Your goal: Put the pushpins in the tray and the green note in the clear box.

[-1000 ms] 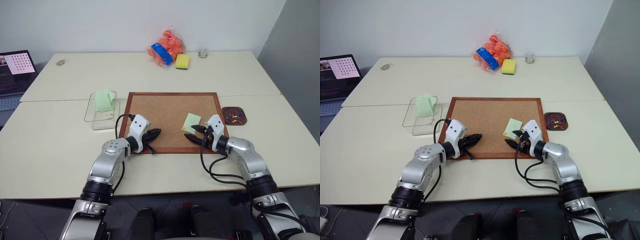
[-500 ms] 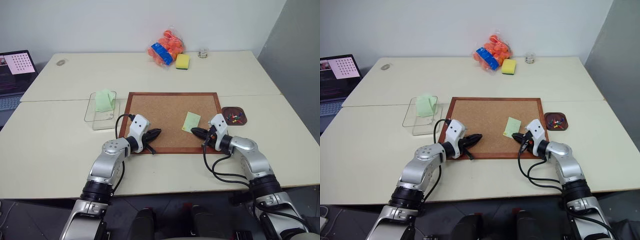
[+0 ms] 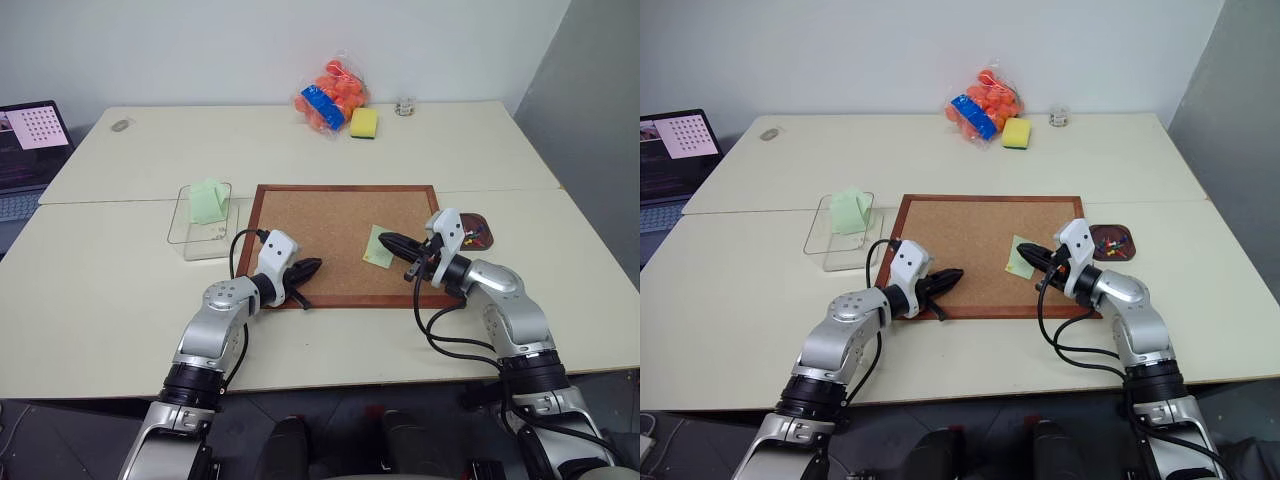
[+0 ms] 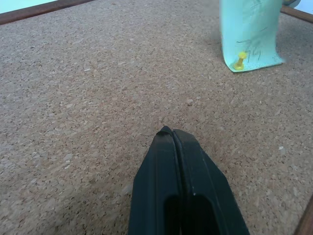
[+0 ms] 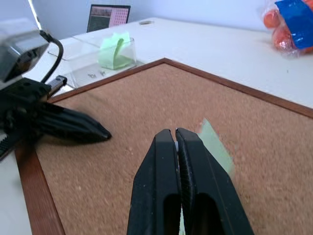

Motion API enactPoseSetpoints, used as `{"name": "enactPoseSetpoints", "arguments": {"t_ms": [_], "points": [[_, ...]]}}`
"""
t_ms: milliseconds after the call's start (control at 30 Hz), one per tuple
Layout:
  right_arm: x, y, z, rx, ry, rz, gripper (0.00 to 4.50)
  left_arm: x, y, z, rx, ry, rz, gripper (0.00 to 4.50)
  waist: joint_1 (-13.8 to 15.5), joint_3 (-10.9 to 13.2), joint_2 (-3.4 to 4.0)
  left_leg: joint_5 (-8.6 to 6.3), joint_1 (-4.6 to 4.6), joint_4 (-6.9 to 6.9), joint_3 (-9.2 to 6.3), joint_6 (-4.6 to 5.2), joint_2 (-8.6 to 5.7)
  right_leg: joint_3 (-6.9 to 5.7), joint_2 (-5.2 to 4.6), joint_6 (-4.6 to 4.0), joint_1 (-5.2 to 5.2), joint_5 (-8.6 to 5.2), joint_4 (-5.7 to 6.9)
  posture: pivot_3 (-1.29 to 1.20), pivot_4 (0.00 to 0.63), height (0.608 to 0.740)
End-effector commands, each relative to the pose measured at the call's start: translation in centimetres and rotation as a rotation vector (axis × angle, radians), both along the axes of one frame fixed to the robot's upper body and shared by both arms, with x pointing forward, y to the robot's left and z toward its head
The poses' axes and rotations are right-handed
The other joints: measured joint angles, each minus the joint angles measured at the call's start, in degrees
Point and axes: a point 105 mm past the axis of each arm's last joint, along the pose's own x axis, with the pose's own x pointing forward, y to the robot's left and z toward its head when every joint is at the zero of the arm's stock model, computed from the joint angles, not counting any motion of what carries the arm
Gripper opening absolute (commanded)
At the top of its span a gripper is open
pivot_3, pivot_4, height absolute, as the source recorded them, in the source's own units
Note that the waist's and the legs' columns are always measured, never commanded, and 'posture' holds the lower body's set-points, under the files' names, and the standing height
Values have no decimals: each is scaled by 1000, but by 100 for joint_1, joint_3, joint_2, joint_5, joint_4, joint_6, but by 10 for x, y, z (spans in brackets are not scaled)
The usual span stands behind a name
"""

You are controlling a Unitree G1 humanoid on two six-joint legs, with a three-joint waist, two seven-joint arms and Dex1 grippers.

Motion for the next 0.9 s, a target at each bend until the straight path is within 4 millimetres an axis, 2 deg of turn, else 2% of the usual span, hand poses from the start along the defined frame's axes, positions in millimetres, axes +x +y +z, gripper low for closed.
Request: {"name": "enactPoseSetpoints", "arguments": {"t_ms": [33, 133, 200, 333, 433, 700, 767, 800, 900], "points": [[-2, -5, 18, 30, -55, -18, 34, -9, -1, -25, 21, 100, -6, 0, 0, 0, 0, 0, 0, 0, 0, 0, 0, 0, 0, 0, 0, 0, 0, 0, 150, 740], [7, -24, 31, 100, -62, -133, 34, -8, -1, -24, 22, 98, -6, 0, 1, 0, 0, 0, 0, 0, 0, 0, 0, 0, 0, 0, 0, 0, 0, 0, 150, 740], [19, -49, 38, 138, -80, -283, 34, -8, 0, -24, 22, 97, -4, 0, 3, 0, 0, 0, -1, 0, 0, 0, 0, 0, 0, 0, 0, 0, 0, 0, 150, 740], [39, -102, 33, 136, -79, -563, 34, -8, -2, -24, 21, 97, -8, 0, 3, 0, 0, 0, -1, 0, 1, 0, -1, 1, -1, 0, 0, 0, 0, 0, 150, 740], [52, -131, 25, 94, -37, -731, 34, -7, -3, -24, 26, 95, -12, 0, 2, 0, 0, 0, 0, 0, 5, 0, -2, 3, -1, -2, 0, 1, 0, 0, 150, 740], [70, -140, 8, 104, 82, -801, 34, -3, -2, -24, 30, 90, -8, 0, 5, -2, 4, 1, 3, 0, 9, 2, -3, 8, -1, -3, 2, 6, 2, 0, 150, 740], [72, -141, 6, 99, 90, -809, 462, -4, 0, -24, 28, 90, -2, 0, 6, -2, 4, 1, 3, 1, 9, 2, -3, 8, -1, -3, 4, 6, 0, 0, 150, 740], [73, -142, 5, 95, 92, -815, 509, -4, 0, -24, 28, 90, 0, 0, 7, -2, 4, 1, 2, 1, 9, 2, -3, 8, -1, -2, 3, 6, 1, 0, 150, 740], [74, -146, 2, 83, 98, -829, 1273, -6, 2, -25, 29, 91, 4, 0, 3, -3, 4, 1, 3, 1, 9, 2, -3, 8, -1, -3, 3, 6, 1, 0, 150, 740]]}}
